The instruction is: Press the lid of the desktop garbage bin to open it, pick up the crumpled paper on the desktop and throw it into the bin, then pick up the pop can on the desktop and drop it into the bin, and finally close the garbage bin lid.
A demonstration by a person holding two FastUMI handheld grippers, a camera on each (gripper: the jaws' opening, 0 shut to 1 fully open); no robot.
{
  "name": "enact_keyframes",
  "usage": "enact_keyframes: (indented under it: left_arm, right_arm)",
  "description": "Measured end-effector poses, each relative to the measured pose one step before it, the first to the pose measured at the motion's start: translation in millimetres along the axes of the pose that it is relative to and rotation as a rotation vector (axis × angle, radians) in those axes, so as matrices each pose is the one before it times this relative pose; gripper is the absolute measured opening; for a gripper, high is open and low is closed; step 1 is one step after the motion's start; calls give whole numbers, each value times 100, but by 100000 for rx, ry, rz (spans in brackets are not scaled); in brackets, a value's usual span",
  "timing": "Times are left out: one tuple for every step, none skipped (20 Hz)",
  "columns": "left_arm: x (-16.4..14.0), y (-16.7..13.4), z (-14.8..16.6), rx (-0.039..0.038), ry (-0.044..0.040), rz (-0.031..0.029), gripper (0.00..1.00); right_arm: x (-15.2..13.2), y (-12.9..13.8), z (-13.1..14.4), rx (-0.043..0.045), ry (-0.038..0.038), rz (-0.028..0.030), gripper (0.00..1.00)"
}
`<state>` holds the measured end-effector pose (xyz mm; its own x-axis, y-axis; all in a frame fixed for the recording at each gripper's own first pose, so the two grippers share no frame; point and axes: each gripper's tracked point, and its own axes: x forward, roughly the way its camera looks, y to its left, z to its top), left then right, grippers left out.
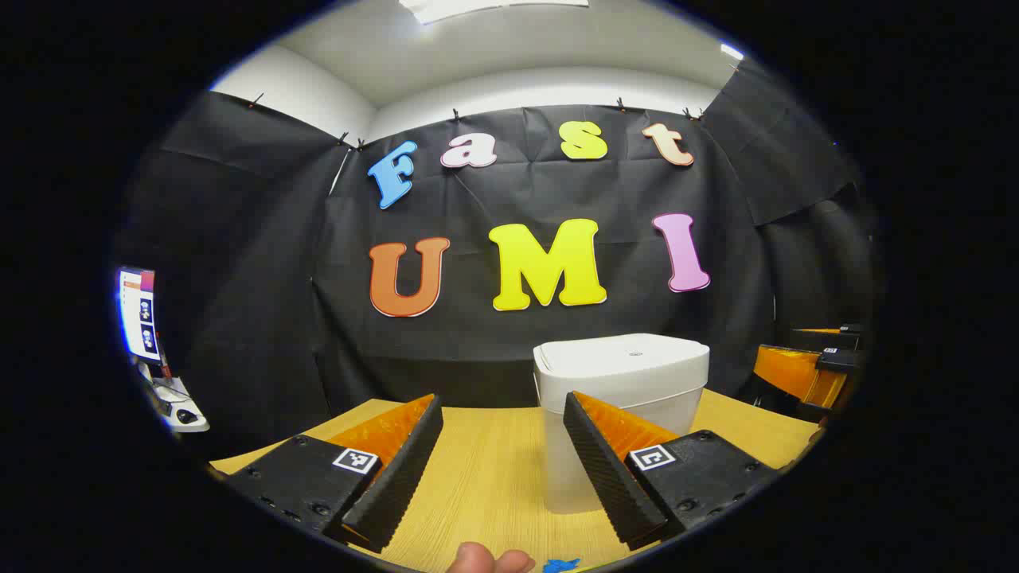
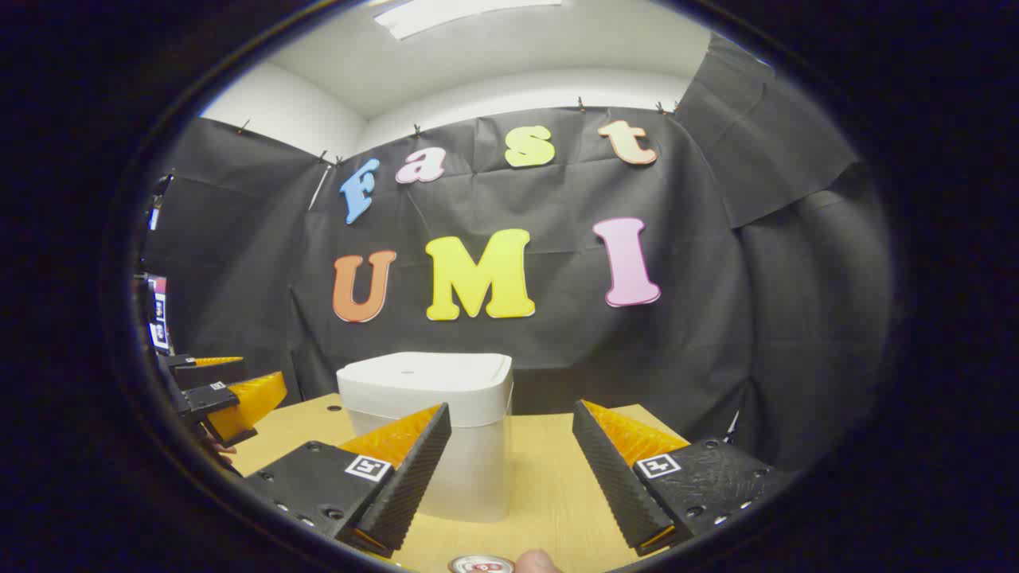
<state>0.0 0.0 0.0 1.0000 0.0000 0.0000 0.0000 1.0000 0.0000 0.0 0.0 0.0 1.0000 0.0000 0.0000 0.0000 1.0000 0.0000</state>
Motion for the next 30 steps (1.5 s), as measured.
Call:
enact_keyframes:
  left_arm:
    - [53,-231,34,-238,206,-817,99]
    - [32,-72,72,-78,-232,-598,99]
    - [47,-290,61,122,-153,-592,99]
    - [211,-431,-15,165,51,-902,98]
    - [59,-237,-19,172,70,-425,98]
    - [-70,-67,55,62,232,-308,98]
    - [51,-209,-120,-477,396,-416,98]
    - [78,-155,-16,-681,161,-123,98]
    - [-10,-112,-26,-358,187,97,98]
    - [-106,-42,-60,-197,76,118,98]
    - [3,-120,-19,-38,-221,98,98]
    - [-70,-76,59,22,-454,-154,98]
    - [-29,-134,110,159,-375,-309,98]
    - [-5,-32,-185,251,229,-51,98]
    - [-28,-12,-126,268,417,-166,98]
    - [-94,-109,-150,-225,27,-242,99]
    - [-27,-178,-163,-517,503,-417,99]
    - [56,-122,-91,-481,739,-22,98]
    - [-92,-78,-26,-77,467,28,98]
    - [-126,-61,33,44,-208,-237,99]
    - [-33,-124,138,-177,-202,-90,99]
    - [-108,-174,50,-356,-65,-357,98]
    - [-102,-238,41,-511,303,-726,98]
    - [-6,-250,-82,-306,310,-1110,98]
    - [6,-105,-34,-8,197,-447,98]
    - [-113,48,3,153,50,83,98]
    - [-24,46,130,83,-118,277,98]
    - [-107,22,94,-76,-192,296,98]
    - [113,122,-68,-141,149,458,98]
    - [-45,47,-36,-190,133,299,98]
  right_arm:
    - [37,9,-75,-543,-417,-111,93]
    - [-45,-220,60,-170,31,-524,92]
    - [-69,-42,-299,-24,645,119,99]
    - [-29,-142,-108,-125,446,-280,93]
    - [50,-286,-10,-383,374,-649,95]
    - [45,-250,-82,-296,340,-518,95]
    - [-56,-93,-65,10,164,-87,96]
    - [8,-9,15,362,96,53,96]
    - [-56,-6,-89,349,-83,95,96]
    - [-7,1,77,110,-86,-46,96]
    - [-101,-122,-7,-501,-229,-210,96]
    - [90,-48,55,-902,-401,-107,96]
    - [-43,-140,-42,-838,-176,-46,96]
    - [69,-192,-232,-412,811,-319,96]
    - [-167,-121,-297,134,524,57,96]
    - [-91,-17,29,257,-175,144,96]
    - [-139,-125,83,24,-448,-103,96]
    - [-98,-152,163,-238,-357,-274,95]
    - [-133,-167,-85,-48,38,-261,96]
    - [-72,-14,44,136,163,205,96]
    - [-35,59,7,293,205,405,93]
    - [-37,29,57,187,172,248,96]
    - [33,115,-122,-16,263,299,96]
    - [64,148,-111,-54,557,492,96]
    - [-87,257,-182,-279,673,939,95]
    - [19,309,-72,-280,756,992,93]
    - [98,188,-285,-278,812,765,96]
    - [44,235,-158,-314,1046,846,96]
    - [96,227,-267,-191,1085,821,96]
    - [128,134,7,380,390,661,96]
